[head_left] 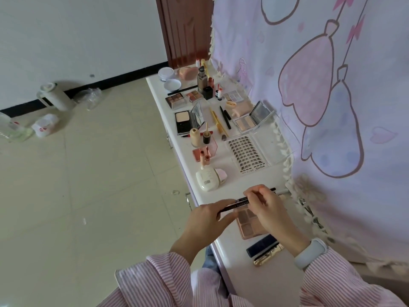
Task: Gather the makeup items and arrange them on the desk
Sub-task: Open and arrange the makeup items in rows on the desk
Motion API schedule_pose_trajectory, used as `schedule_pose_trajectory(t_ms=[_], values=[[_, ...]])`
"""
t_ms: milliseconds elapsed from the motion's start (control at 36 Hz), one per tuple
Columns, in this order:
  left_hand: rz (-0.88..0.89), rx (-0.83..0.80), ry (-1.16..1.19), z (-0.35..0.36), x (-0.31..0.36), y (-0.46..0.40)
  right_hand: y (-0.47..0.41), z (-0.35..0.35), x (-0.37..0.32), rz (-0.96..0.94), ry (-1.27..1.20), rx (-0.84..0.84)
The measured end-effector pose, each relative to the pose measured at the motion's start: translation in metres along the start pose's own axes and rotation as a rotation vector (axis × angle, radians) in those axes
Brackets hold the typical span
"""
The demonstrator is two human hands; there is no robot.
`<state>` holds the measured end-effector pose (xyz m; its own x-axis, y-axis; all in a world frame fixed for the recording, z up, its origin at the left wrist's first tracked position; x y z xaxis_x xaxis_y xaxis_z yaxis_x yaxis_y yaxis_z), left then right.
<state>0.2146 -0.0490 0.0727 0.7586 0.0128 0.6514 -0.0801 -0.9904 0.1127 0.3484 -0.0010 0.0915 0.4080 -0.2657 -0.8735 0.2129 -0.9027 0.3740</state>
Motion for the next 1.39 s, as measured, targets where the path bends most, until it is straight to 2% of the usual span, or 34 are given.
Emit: schedule_pose_trajectory(t_ms=[83,139,250,361,472,583,778,972,1083,1167,1306,1389], values=[[-0.084,-0.139,-0.004,0.011,-0.009,0.002,-0.007,-0.008,0.007,0.033,0.001,0.019],[-0.136,-0.171,0.063,0.018,-0.019,0.006,-0.014,-0.018,0.012,0.041,0.024,0.063],[-0.304,-0.085,0.204,0.024,-0.050,0.015,-0.028,-0.035,0.029,0.088,0.013,0.092],[-0.403,-0.005,0.192,0.029,-0.074,0.020,-0.041,-0.022,0.041,0.032,0.283,-0.085],[-0.394,0.061,0.221,0.032,-0.075,0.013,-0.058,-0.007,0.048,-0.054,0.588,-0.162],[-0.298,0.071,0.045,0.037,-0.065,0.006,-0.075,0.007,0.045,-0.131,0.795,-0.172],[-0.061,0.248,-0.255,0.042,-0.047,-0.015,-0.097,0.029,0.034,-0.167,0.835,-0.157],[-0.006,0.343,-0.375,0.046,-0.051,-0.036,-0.104,0.013,0.028,-0.348,0.865,-0.022],[0.008,0.437,-0.437,0.042,-0.049,-0.038,-0.099,0.010,0.039,-0.433,1.002,-0.180],[-0.007,0.467,-0.460,0.040,-0.048,-0.041,-0.099,0.012,0.048,-0.422,1.109,-0.302],[0.014,0.482,-0.432,0.040,-0.047,-0.039,-0.101,0.023,0.051,-0.403,1.193,-0.374],[0.050,0.486,-0.421,0.043,-0.045,-0.032,-0.100,0.035,0.049,-0.458,1.277,-0.422]])
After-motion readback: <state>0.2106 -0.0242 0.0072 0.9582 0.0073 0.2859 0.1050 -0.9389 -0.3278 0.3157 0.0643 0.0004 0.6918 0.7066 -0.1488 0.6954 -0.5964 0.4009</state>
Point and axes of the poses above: each hand's wrist, its own y-axis away from the middle knuckle, its own z-axis out of the palm, x = y × z, the point moved 8 cm from there along -y, towards the middle knuckle, and after that the axes turned 5 degrees about z, right-handed, at the moved point
